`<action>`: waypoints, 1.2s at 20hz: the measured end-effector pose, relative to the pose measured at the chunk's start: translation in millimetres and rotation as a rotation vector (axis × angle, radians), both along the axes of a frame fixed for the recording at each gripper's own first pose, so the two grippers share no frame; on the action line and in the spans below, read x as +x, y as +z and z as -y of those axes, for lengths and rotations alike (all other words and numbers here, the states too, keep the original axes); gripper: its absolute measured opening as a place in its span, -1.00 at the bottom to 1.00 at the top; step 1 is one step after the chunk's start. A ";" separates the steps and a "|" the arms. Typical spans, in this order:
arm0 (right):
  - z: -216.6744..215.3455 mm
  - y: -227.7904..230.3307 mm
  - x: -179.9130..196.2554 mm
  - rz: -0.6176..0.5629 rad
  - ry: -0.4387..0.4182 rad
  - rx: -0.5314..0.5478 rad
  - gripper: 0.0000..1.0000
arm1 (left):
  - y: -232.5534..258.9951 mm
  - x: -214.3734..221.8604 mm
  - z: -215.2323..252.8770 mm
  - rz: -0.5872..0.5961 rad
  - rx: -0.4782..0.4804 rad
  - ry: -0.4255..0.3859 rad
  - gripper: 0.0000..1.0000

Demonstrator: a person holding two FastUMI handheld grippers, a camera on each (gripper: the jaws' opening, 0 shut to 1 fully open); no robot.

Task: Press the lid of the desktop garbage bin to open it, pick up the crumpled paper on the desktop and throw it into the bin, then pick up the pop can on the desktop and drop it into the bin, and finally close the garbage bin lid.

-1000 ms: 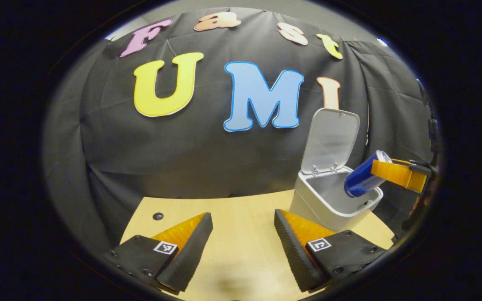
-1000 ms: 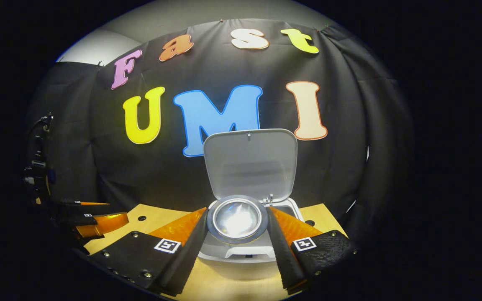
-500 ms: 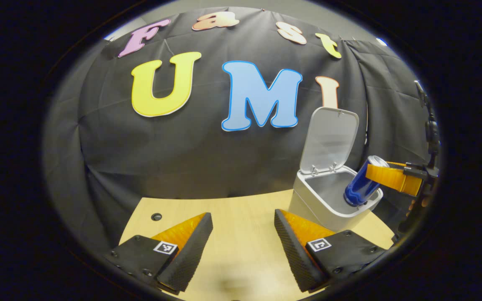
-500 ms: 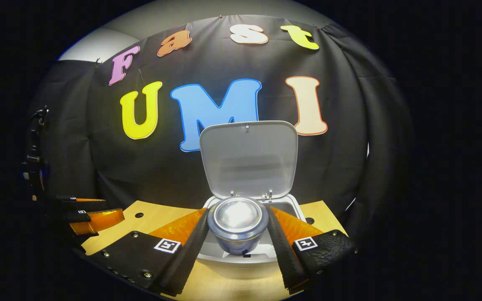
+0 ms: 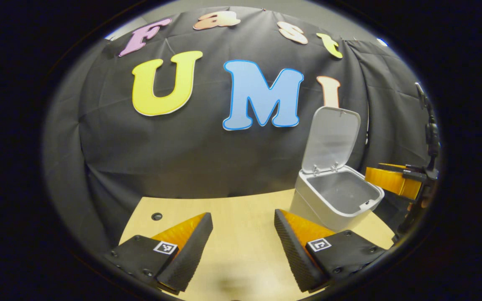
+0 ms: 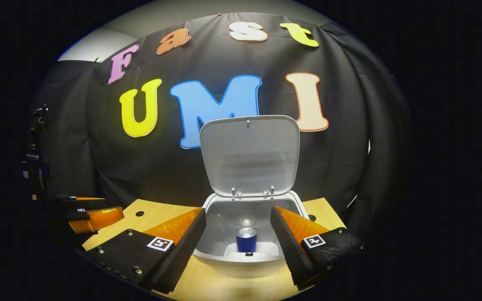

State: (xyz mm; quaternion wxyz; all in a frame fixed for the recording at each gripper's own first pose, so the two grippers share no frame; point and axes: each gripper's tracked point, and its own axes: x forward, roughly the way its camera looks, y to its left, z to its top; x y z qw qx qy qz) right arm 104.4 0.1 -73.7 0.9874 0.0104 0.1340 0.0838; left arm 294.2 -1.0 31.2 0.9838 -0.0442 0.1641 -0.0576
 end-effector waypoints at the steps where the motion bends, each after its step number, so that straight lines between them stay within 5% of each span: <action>1: -0.4 -0.5 -0.3 0.001 0.002 -0.003 0.94 | -0.4 -0.1 -0.9 -0.001 -0.001 0.001 0.94; 14: 4.2 4.1 -1.0 0.007 -0.008 -0.009 0.94 | -2.2 -0.4 -1.8 0.000 -0.003 0.000 0.90; 24: -2.1 73.5 42.9 0.124 0.001 -0.012 0.93 | -0.1 3.3 -5.4 0.002 -0.017 0.009 0.99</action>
